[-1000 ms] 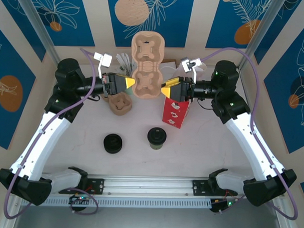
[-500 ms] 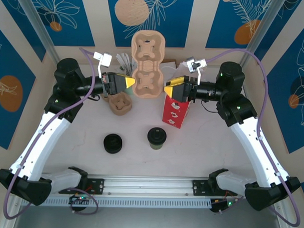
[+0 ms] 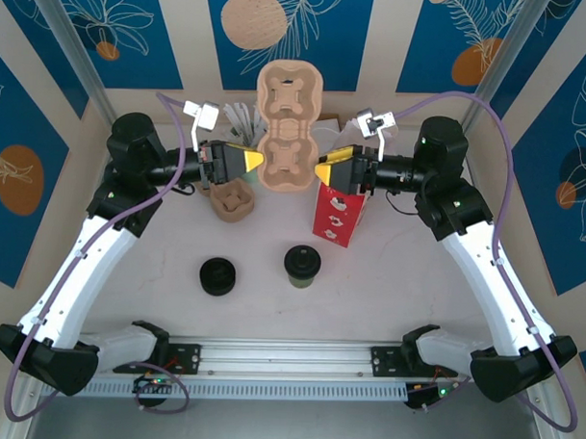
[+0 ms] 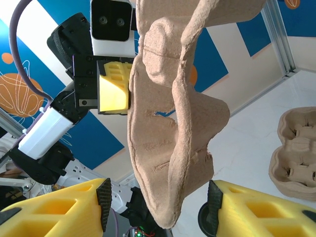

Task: Pack the takeout coffee

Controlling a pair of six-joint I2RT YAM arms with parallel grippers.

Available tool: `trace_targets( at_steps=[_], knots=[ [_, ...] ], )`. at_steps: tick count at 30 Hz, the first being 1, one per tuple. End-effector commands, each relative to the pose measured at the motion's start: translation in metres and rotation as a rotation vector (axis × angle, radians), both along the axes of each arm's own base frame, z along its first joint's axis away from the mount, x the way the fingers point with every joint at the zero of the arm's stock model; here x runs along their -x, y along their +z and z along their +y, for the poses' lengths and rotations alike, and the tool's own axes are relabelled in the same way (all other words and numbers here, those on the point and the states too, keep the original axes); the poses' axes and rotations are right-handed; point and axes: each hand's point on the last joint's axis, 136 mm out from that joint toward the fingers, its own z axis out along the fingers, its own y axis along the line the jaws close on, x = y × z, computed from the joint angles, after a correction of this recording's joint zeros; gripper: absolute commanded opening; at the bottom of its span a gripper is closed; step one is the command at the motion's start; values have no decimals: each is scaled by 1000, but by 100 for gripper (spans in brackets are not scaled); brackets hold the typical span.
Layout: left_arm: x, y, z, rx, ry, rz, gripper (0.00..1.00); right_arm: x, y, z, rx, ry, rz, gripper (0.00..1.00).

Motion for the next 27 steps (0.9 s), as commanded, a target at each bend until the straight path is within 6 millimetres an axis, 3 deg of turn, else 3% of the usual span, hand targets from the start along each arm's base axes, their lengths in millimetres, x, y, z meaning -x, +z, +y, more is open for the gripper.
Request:
trace_targets(
  at_steps=[1,7,12,18,25,27],
  knots=[
    [18,27,0,41,-40,-84,1,5,10,0,-7,13,-32,57],
    [18,27,-1,41,-42,-84,1,9,14,1,-16,33,-43,53],
    [18,27,-2,41,-44,-83,1,12,14,3,-21,57,-49,37],
    [17,24,-5,38,-51,-70,0,15,16,6,-27,83,-47,26],
    [16,21,-7,35,-47,-68,0,16,16,6,-26,85,-48,1],
    [14,20,-6,29,-36,-70,2,15,15,5,-22,72,-44,0]
  ],
)
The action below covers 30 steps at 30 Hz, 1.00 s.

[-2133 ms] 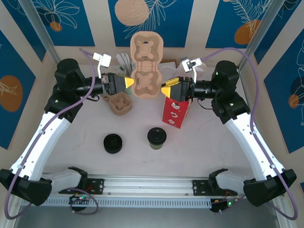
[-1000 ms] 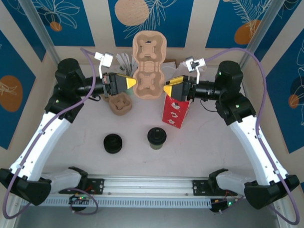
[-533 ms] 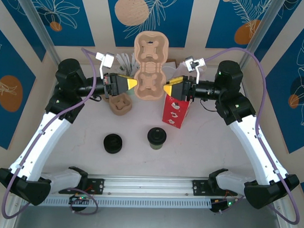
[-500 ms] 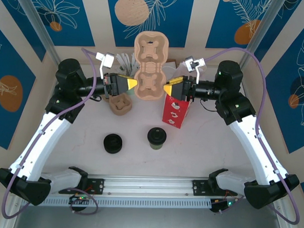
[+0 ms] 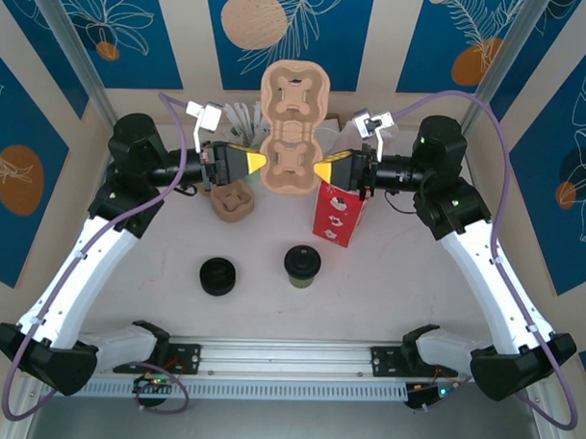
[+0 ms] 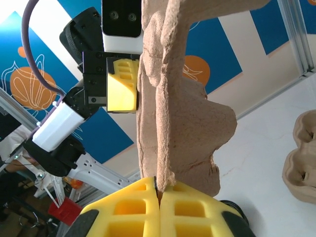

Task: Pack the takeout coffee

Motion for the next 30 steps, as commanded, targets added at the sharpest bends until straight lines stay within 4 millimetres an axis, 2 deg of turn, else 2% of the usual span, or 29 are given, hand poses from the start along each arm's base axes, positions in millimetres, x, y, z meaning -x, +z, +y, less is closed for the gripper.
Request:
trace_targets(
  at_steps=[1,3,6,8,12,20,30],
  knots=[
    [7,16,-1,17,-9,-66,6,5,11,-1,-6,-4,-35,0],
    [4,13,0,-14,18,-85,21,0,8,-4,8,-36,-14,0],
    [-3,8,5,-102,100,-150,49,-5,4,-9,35,-83,28,0],
    [-8,7,7,-162,146,-218,61,-9,-2,-15,72,-135,74,0],
    [-9,7,-2,-272,150,-373,68,-8,-13,-25,143,-207,165,0],
    [-8,4,-30,-405,47,-720,73,11,-35,-34,255,-216,373,0],
    [-16,-33,-55,-522,-91,-791,73,30,-59,-34,369,-185,435,0]
  ],
)
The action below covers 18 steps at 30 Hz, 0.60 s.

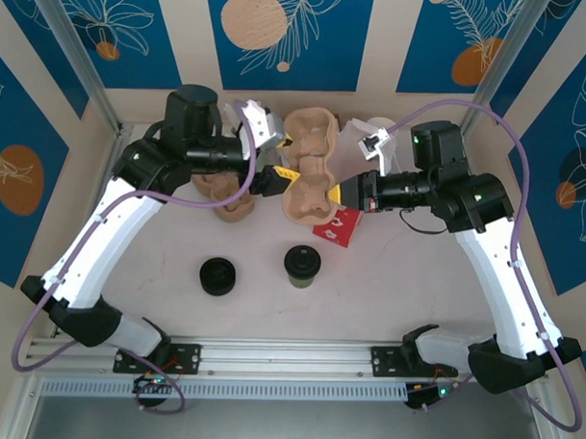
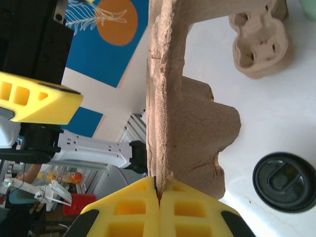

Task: Pack the takeout coffee

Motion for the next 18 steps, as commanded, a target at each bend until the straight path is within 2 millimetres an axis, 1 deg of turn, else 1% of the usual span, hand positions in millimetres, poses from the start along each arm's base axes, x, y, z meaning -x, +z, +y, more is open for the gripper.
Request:
trace_targets(
  at_steps=[1,4,9,14,16,18],
  knots=[
    [8,-9,-4,-68,-53,-53,73,13,-2,-2,40,29,14,0],
    [6,-21,-7,-109,-60,-42,73,16,-3,1,48,49,11,0],
    [10,-36,-12,-172,-85,-22,72,18,-6,3,68,61,16,0],
    [6,-52,-18,-238,-66,-31,73,20,-7,5,75,71,25,0],
    [6,-55,-20,-249,-65,-35,71,20,-8,5,80,65,28,0],
    [6,-57,-22,-255,-65,-37,68,20,-9,5,82,64,33,0]
  ],
)
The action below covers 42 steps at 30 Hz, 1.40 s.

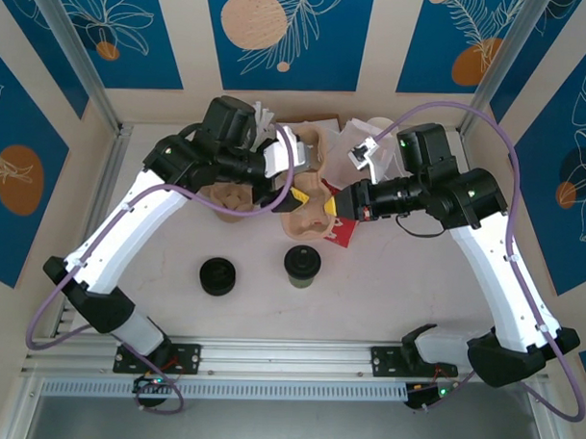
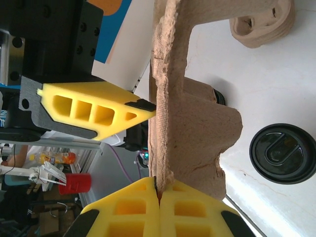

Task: Pack the takeout coffee

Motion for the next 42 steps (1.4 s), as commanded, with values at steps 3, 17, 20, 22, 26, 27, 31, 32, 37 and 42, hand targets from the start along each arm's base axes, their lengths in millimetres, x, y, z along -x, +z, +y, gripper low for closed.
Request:
trace_targets(
  at_steps=[3,17,20,22,26,27,31,32,37,42],
  knots=[
    [0,-2,-4,-33,-1,-31,61,5,5,-1,3,13,-6,0],
    [-1,-5,-11,-28,-1,-21,49,2,0,-5,20,-20,20,9],
    [-3,-4,-13,-19,10,-12,46,1,0,-8,19,-35,19,17],
    [-3,-3,-15,-9,8,-1,45,0,1,-11,17,-50,16,24],
    [-6,-5,-20,7,13,22,44,-4,4,-23,11,-97,5,35],
    [-7,-5,-21,10,15,25,43,-5,5,-27,11,-115,-1,38],
    [-13,-7,-27,22,28,38,43,-22,6,-58,34,-263,-45,47],
    [-14,-6,-28,26,33,41,43,-31,2,-70,63,-332,-50,49],
    [-21,-2,-33,54,52,53,42,-72,-26,-125,217,-622,-31,50],
    [-30,4,-41,91,88,86,41,-109,-52,-153,283,-762,-11,52]
  ],
)
